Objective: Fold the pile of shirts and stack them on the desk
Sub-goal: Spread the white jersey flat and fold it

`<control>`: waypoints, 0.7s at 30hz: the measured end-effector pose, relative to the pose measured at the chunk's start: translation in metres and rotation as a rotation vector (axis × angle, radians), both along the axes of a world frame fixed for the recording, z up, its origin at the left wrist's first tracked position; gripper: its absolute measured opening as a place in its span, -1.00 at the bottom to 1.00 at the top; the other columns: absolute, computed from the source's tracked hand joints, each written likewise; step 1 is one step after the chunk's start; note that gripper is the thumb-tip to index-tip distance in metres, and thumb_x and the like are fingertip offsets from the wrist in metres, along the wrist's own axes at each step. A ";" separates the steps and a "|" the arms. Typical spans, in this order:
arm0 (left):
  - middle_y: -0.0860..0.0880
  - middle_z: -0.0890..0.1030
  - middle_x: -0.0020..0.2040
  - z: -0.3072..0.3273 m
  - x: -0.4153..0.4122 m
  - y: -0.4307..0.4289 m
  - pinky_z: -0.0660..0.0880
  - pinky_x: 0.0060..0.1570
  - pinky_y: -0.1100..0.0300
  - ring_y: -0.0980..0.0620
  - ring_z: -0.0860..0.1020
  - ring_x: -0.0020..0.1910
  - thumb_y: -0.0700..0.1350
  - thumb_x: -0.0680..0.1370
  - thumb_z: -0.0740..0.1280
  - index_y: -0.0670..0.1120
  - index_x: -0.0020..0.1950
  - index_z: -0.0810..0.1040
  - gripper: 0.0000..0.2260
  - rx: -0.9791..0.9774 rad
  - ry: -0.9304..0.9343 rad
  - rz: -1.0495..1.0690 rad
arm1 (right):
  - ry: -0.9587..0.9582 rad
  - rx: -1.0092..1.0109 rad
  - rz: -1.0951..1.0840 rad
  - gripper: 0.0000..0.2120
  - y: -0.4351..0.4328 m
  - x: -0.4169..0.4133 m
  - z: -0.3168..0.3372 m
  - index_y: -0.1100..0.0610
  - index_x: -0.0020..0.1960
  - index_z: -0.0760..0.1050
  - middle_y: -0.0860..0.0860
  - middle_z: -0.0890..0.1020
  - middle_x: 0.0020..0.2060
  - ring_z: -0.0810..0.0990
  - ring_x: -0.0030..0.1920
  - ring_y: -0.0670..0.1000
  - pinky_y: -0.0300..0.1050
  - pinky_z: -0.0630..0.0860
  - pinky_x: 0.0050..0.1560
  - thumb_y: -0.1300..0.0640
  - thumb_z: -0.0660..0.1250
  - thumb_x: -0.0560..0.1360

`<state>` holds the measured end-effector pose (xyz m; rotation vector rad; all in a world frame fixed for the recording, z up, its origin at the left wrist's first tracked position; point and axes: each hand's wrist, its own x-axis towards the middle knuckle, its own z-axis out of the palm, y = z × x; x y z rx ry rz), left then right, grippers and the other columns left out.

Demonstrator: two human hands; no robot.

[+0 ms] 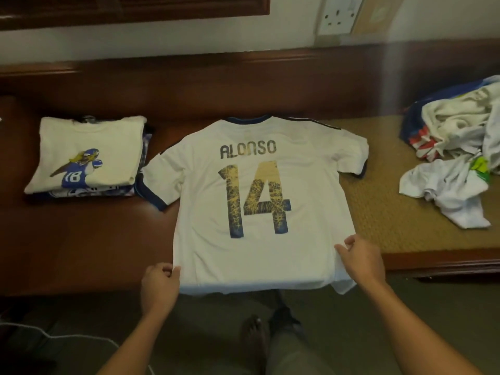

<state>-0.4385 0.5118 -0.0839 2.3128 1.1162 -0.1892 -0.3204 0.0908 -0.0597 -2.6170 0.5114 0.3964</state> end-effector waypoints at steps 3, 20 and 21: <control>-0.11 0.56 0.06 0.005 0.001 -0.001 0.51 -0.05 0.09 -0.04 0.53 -0.05 -0.11 0.60 0.40 -0.17 0.07 0.60 -0.86 -0.053 -0.020 0.022 | -0.022 0.059 -0.065 -0.86 -0.001 -0.002 -0.005 0.08 -0.09 0.51 -0.01 0.58 -0.15 0.57 -0.15 0.00 -0.09 0.50 -0.15 0.05 0.41 0.58; -0.10 0.62 -0.05 0.019 -0.003 0.017 0.45 -0.25 0.17 -0.04 0.56 -0.10 -0.13 0.60 0.40 -0.16 0.04 0.61 -0.90 -0.247 -0.042 0.086 | -0.093 0.245 -0.330 -0.88 -0.042 -0.006 0.007 0.17 -0.04 0.59 0.08 0.62 -0.11 0.58 -0.04 0.12 -0.01 0.49 -0.05 0.11 0.41 0.58; -0.10 0.62 -0.05 0.019 -0.004 0.017 0.43 -0.27 0.18 -0.02 0.55 -0.11 -0.14 0.60 0.40 -0.16 0.06 0.61 -0.90 -0.245 -0.039 0.089 | -0.098 0.250 -0.335 -0.90 -0.046 -0.008 0.007 0.18 -0.04 0.59 0.09 0.63 -0.10 0.59 -0.04 0.13 -0.01 0.48 -0.05 0.13 0.42 0.57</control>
